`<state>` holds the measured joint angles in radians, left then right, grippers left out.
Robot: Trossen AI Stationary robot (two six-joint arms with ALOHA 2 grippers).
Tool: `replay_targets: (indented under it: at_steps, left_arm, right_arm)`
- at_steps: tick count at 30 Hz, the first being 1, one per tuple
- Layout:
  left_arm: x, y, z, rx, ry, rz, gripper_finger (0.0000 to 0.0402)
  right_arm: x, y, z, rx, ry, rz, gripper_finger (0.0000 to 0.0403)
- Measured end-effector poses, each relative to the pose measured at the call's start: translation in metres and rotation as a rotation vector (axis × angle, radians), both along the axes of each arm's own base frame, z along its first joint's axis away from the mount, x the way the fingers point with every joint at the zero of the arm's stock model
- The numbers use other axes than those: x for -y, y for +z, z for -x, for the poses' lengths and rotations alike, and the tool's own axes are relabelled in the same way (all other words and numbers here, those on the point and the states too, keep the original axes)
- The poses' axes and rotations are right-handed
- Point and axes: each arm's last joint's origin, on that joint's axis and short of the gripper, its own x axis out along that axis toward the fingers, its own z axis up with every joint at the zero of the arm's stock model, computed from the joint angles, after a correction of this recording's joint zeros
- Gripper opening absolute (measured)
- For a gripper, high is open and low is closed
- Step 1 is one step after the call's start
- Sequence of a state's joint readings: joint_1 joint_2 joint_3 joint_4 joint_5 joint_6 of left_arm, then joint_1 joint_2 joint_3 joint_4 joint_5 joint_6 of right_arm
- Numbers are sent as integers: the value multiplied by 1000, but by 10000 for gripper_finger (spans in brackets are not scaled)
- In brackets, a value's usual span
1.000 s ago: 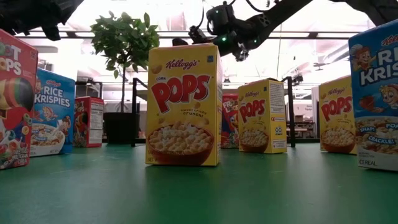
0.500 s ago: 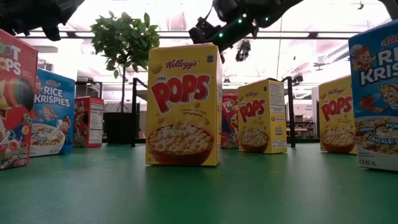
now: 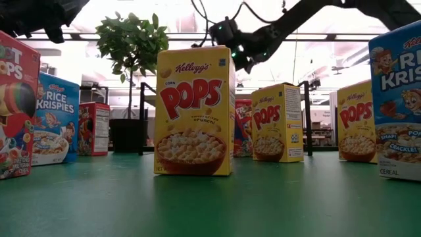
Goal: Stack cereal on shelf
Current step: Put the middle blue cereal box on the shelf
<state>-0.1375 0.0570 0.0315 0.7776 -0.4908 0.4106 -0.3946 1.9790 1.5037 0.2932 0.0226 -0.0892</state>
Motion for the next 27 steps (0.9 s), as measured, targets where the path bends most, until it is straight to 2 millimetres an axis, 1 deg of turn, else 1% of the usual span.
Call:
replay_targets:
  at_steps: [6, 12, 19, 24, 27]
  left_arm:
    - [0, 0, 0, -1, 0, 0, 0]
    - [0, 0, 0, -1, 0, 0, 0]
    - [0, -1, -1, -9, 0, -1, 0]
    - [0, -1, -1, -9, 0, -1, 0]
    - [0, -1, -1, -9, 0, -1, 0]
  right_arm:
    - [10, -8, -19, -6, -51, 35, 12]
    - [14, 1, -33, -8, -44, 48, 12]
    - [11, 11, -33, -46, -37, 42, 12]
    - [0, 18, -28, -113, -20, 18, 12]
    - [-5, 21, -26, -170, -62, 45, 12]
